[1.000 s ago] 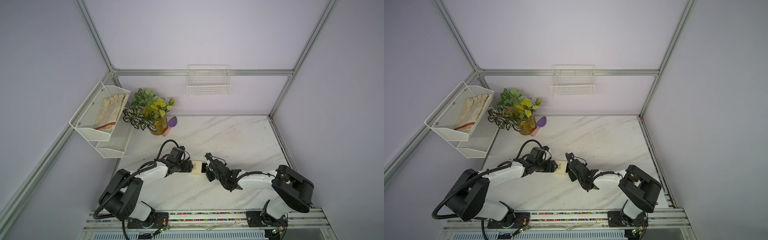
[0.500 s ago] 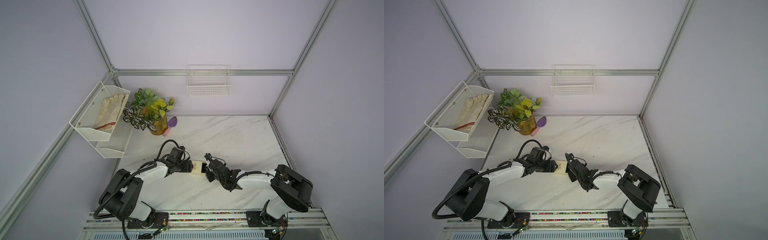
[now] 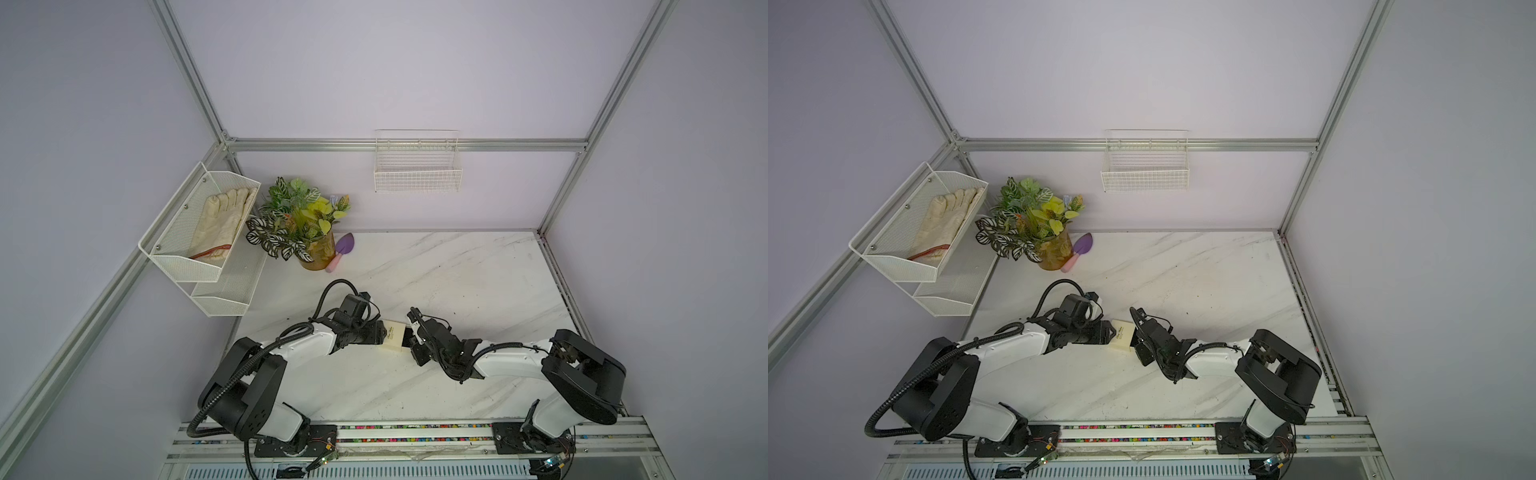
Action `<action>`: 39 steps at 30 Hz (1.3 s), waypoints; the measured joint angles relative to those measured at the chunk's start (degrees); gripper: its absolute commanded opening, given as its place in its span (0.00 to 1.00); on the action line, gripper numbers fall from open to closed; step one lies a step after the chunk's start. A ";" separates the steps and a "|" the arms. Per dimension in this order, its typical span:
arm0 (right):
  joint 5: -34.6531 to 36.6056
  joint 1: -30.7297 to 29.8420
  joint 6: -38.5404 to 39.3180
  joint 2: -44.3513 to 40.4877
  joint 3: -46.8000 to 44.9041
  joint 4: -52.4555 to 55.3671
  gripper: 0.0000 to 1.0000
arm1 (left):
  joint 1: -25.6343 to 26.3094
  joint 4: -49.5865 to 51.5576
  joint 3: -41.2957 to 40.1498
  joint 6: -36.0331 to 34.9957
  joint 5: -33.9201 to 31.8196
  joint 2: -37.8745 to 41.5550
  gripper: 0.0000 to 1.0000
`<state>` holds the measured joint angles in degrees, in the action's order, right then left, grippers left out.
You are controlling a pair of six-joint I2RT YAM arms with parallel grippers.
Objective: Place the earrings into the drawer-style jewelry box
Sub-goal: Insert the earring into the inner lining.
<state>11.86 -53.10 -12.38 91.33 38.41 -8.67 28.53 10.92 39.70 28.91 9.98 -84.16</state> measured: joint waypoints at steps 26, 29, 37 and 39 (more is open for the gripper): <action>-4.98 -0.02 2.49 -0.61 0.68 4.15 0.00 | 0.00 -0.68 0.02 0.00 0.07 -0.37 0.69; -5.01 -0.02 2.47 -0.52 0.94 4.68 0.03 | 0.00 -0.68 0.02 0.00 0.07 -0.37 0.70; -4.66 -0.02 2.45 -0.52 1.29 5.49 0.21 | 0.00 -0.68 0.02 -0.02 0.07 -0.37 0.69; -4.61 -0.02 2.27 -0.52 1.31 5.55 0.24 | 0.00 -0.68 0.02 0.00 0.07 -0.37 0.69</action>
<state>7.25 -53.12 -10.11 90.80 39.72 -3.11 28.53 10.24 39.72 28.91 10.04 -84.53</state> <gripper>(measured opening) 0.218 0.695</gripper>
